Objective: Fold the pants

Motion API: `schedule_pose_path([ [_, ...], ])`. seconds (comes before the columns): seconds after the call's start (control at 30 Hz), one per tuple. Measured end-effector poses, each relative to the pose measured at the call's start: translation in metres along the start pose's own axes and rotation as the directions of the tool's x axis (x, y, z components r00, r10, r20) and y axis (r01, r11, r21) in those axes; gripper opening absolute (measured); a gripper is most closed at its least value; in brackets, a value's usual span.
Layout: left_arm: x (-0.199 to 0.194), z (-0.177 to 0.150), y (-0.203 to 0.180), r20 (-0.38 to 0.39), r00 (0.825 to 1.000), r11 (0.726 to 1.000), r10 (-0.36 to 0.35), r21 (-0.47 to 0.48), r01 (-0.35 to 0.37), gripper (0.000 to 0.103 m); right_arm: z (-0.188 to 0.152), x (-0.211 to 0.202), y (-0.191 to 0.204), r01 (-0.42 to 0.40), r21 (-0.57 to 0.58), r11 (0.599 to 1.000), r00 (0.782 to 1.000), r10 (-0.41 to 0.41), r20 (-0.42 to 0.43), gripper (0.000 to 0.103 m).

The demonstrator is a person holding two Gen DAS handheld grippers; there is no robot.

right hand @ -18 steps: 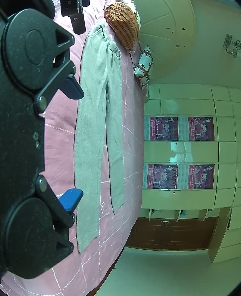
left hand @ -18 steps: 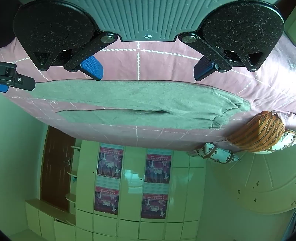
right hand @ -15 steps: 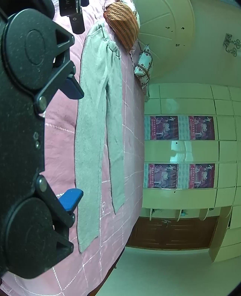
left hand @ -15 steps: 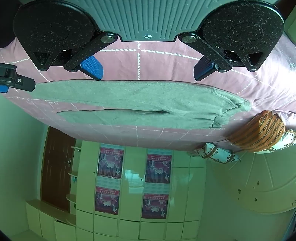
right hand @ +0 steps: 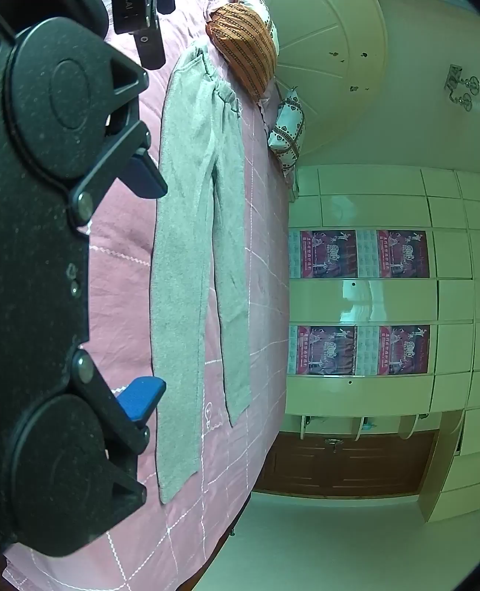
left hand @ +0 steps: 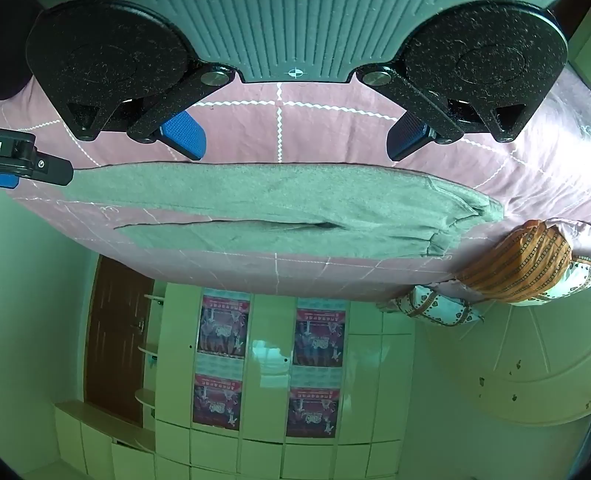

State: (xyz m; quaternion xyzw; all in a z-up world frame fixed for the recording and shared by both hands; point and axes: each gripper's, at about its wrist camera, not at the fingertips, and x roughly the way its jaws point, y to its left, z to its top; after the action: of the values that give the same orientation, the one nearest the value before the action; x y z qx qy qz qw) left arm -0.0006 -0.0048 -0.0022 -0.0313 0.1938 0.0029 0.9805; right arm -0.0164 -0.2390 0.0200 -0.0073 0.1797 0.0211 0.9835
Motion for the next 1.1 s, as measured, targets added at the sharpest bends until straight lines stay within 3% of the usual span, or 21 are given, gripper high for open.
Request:
schedule_pose_path([
  [1.1, 0.0032, 0.0015, -0.0034, 0.013, 1.0, 1.0, 0.001, 0.02, -0.002, 0.103, 0.0003, 0.0019, 0.0001, -0.001, 0.004, 1.0, 1.0, 0.001, -0.005, 0.097],
])
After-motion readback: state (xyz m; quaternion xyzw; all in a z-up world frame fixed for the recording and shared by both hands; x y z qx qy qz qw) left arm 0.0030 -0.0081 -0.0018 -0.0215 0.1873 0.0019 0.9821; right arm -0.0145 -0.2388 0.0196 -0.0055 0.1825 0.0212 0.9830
